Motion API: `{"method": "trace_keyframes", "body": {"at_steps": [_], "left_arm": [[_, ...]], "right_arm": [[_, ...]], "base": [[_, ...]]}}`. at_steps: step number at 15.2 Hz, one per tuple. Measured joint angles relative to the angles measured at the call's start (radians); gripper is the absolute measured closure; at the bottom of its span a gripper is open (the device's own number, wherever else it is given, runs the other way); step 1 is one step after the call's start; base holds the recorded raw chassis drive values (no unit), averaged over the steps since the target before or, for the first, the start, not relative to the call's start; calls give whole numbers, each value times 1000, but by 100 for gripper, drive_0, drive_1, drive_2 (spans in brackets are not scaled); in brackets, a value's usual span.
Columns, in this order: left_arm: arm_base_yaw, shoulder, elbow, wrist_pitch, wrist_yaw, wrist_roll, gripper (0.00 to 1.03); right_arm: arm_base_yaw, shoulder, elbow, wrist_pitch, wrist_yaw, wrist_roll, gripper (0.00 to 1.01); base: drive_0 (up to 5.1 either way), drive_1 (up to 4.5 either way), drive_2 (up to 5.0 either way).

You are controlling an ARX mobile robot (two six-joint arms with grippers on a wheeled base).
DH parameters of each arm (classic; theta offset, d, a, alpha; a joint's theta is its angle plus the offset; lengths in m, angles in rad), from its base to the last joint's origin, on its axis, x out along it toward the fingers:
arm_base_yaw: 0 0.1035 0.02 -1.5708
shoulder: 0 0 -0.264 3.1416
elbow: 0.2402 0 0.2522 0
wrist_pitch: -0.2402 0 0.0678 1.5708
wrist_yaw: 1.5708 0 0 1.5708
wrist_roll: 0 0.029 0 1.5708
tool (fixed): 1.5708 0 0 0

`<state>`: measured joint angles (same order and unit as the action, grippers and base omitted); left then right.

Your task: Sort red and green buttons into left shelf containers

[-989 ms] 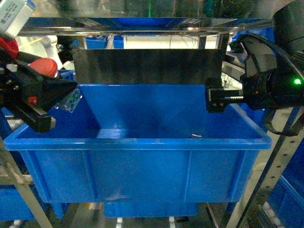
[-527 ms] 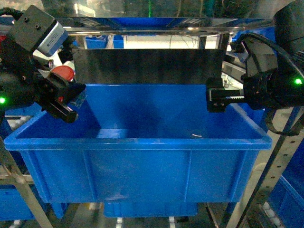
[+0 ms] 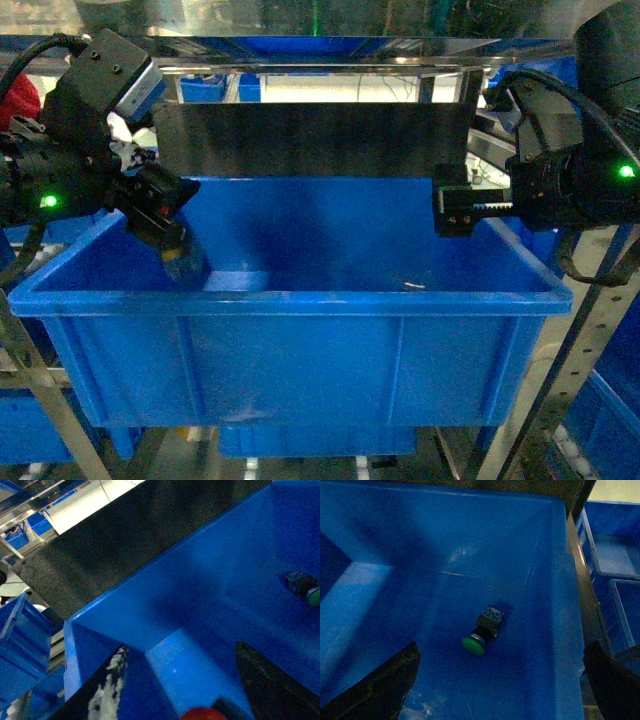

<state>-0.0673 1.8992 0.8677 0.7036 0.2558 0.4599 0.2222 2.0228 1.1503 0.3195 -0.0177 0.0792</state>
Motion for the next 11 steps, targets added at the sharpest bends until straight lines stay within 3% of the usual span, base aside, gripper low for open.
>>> {"method": "trace_keyframes", "body": {"at_steps": [3,8,9,10,11], "left_arm": [[0,0,0,0,0,1,3],[0,0,0,6,-3,0,5],[-18,19,-55,249,-164,-104,16],[-19,-11,-160,402,-279,-235,28],[-6,-75,-253,439,-319,-334,41]], "right_arm": [[0,0,0,0,0,0,3],[0,1,-2,22,7,0,3],[4,20,-89,365,135,-31,15],[-5,-11,-232,593,197,-51,27],[-34,-64,-370,750,200,-60,40]], "base": [[0,0,0],[0,0,0],[0,0,0],[0,0,0],[0,0,0]]}}
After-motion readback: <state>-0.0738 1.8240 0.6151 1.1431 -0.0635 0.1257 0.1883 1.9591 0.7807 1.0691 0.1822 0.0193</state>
